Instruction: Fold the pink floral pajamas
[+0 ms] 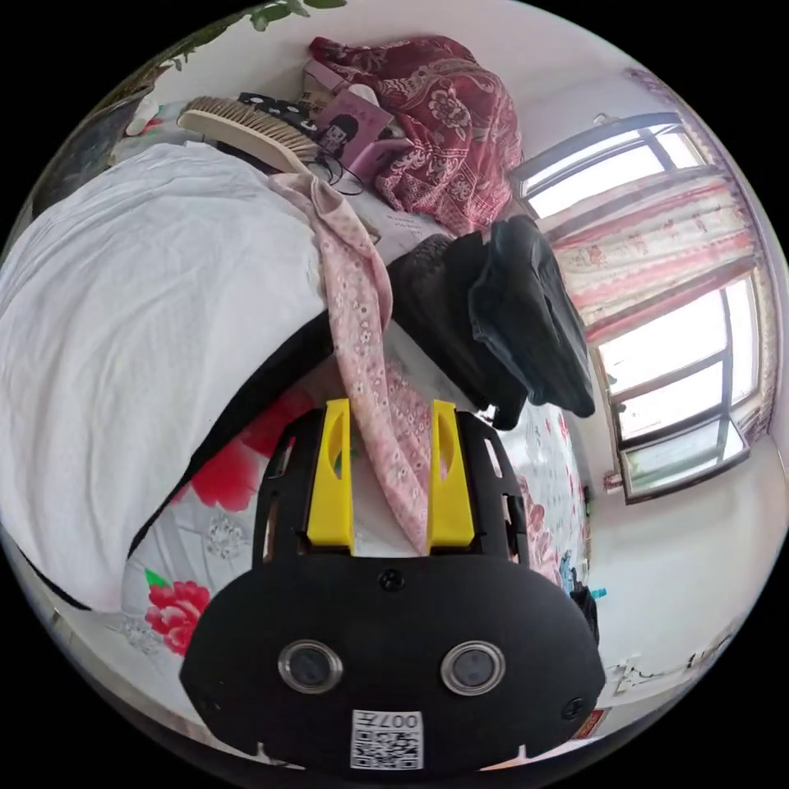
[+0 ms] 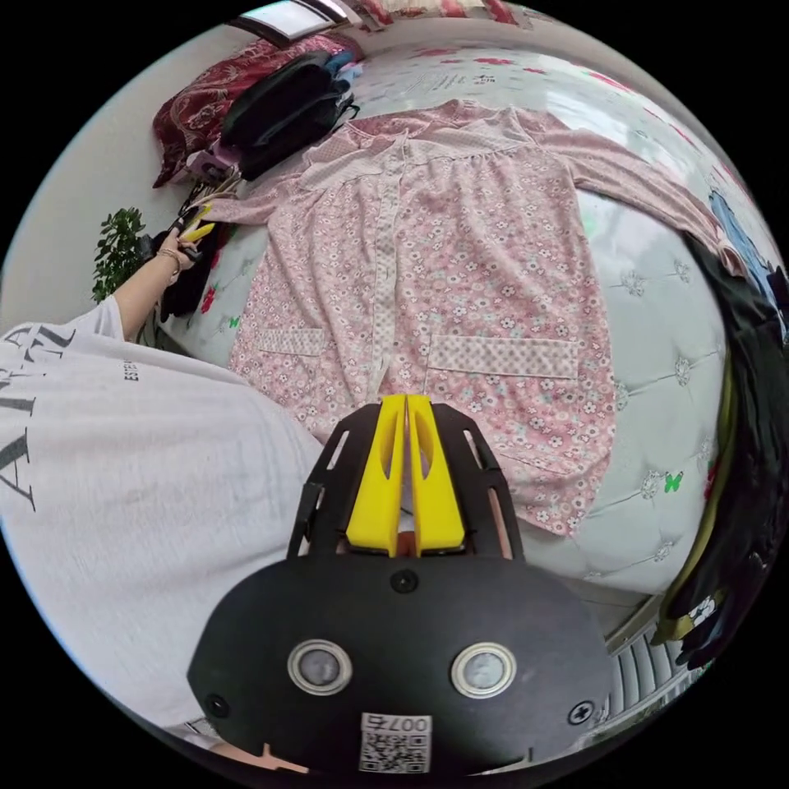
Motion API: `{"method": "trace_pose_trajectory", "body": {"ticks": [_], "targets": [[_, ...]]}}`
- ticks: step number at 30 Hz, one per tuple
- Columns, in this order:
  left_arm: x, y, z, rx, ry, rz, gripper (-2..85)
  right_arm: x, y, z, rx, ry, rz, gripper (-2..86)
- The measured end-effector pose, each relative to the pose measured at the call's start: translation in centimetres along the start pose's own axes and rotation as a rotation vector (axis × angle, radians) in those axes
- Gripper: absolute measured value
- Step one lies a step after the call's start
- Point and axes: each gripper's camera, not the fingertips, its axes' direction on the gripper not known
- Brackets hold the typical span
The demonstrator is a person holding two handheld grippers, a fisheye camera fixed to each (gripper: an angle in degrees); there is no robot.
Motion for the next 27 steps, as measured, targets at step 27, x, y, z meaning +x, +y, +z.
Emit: {"method": "trace_pose_trajectory", "body": {"ticks": [27], "targets": [[0.2,0.2,-6.8,0.328,0.257,-0.121,-1.0,-16.9,-34.8,4.3,0.220,0.070,-0.579,0.2]]}}
